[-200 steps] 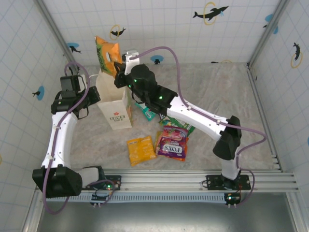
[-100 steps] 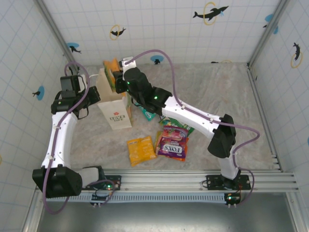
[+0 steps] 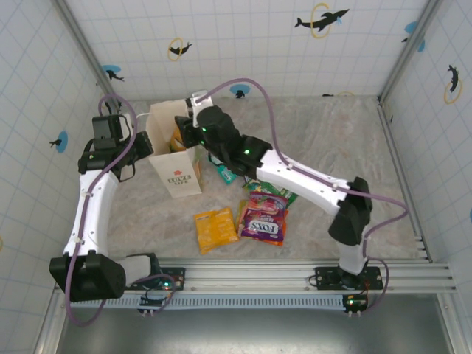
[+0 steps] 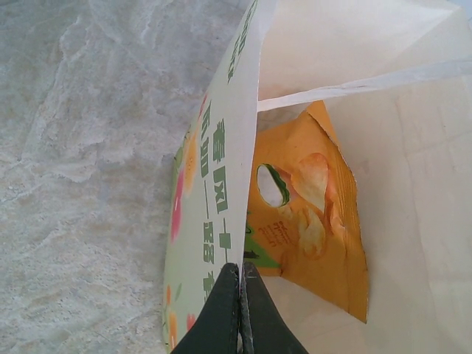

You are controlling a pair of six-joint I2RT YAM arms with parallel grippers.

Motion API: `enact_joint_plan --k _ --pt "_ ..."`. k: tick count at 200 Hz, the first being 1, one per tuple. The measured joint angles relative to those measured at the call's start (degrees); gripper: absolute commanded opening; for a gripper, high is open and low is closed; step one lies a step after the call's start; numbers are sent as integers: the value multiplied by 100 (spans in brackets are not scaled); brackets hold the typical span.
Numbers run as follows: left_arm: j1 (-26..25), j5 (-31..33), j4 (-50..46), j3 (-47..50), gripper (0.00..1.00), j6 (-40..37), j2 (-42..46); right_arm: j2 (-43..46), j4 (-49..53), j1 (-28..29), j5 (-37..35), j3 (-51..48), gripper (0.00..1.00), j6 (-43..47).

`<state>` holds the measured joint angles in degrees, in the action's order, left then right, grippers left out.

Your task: Place the snacks into the paper bag

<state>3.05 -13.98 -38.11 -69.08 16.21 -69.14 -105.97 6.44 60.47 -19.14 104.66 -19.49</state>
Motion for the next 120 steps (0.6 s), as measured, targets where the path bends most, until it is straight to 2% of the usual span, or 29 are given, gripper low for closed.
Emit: enact_joint_plan --k 31,60,120 --pt "0 13 0 0 0 -107 0 1419 -39 -249 531 -1816 45 -337" --pt "-2 13 -2 2 0 -138 0 2732 -70 -1027 1257 -3759 47 -1069" --pt "0 11 -2 7 0 -142 0 4210 516 -2494 2855 -6522 49 -2162"
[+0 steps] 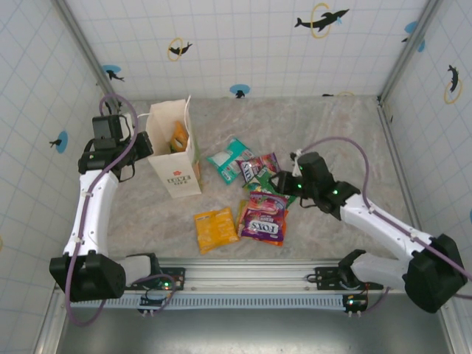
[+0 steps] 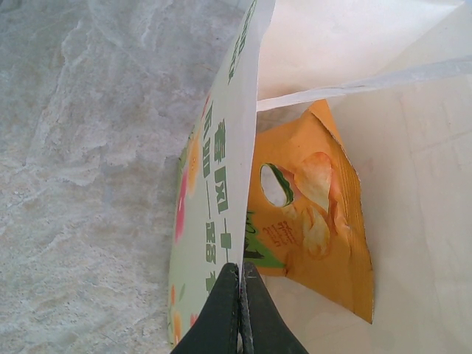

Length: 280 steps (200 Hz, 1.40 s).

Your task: Place the snacks into the paper bag

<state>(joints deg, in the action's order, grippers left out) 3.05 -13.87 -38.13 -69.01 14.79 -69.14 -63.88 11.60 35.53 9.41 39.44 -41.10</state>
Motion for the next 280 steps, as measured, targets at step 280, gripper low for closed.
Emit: enact_joint_plan --k 280 --pt "0 -2 149 127 0 0 2 -935 -988 -212 1182 -1241 42 -990"
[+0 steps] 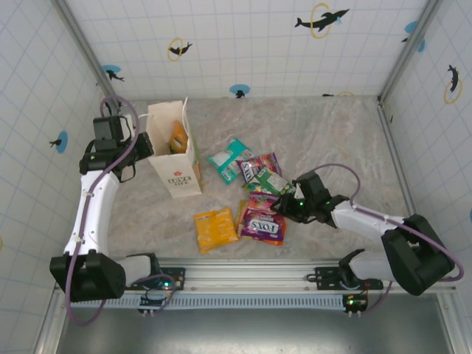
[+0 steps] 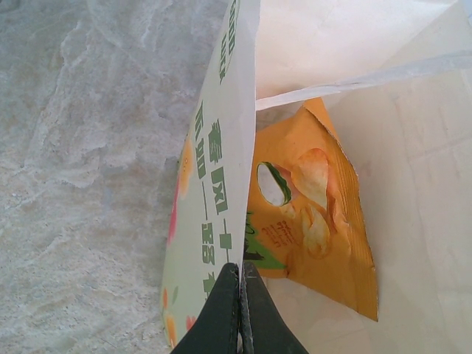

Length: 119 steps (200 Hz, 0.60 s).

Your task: Place the snacks into the paper bag

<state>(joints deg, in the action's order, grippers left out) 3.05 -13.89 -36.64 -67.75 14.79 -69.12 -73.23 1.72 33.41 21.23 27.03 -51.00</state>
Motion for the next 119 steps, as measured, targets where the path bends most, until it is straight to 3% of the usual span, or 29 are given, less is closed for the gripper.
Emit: enact_joint_plan --k 72,119 --pt "0 2 4 0 0 0 0 286 -138 0 -70 -31 12 -90" --pt "0 22 2 0 0 -52 0 876 -79 -4 -402 -133 4 -146"
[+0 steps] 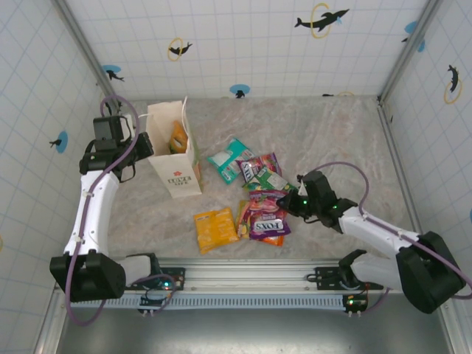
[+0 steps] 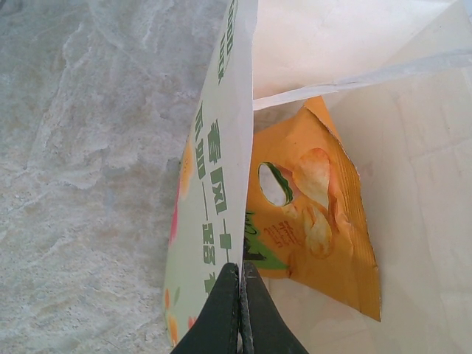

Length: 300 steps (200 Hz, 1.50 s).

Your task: Place the snacks into the paper bag

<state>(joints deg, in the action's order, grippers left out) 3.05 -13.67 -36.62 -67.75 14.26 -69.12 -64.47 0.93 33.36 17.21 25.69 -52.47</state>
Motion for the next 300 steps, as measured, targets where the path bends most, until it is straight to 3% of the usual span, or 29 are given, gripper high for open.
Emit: enact_joint_plan --k 68,149,203,255,300 --pt "0 0 -7 0 0 -55 0 721 243 17 -654 61 0 -79" --pt "0 0 -7 0 0 -57 0 654 293 356 -1399 1342 0 205" --pt "0 -4 -7 0 0 -55 0 57 28 811 -2197 2308 0 647" --pt "0 -48 -4 -2 0 -52 0 -835 -1353 1467 -3036 3633 0 1462" --pt "0 -225 -35 -35 0 -50 0 -1943 -2339 2022 -3075 5069 0 2334"
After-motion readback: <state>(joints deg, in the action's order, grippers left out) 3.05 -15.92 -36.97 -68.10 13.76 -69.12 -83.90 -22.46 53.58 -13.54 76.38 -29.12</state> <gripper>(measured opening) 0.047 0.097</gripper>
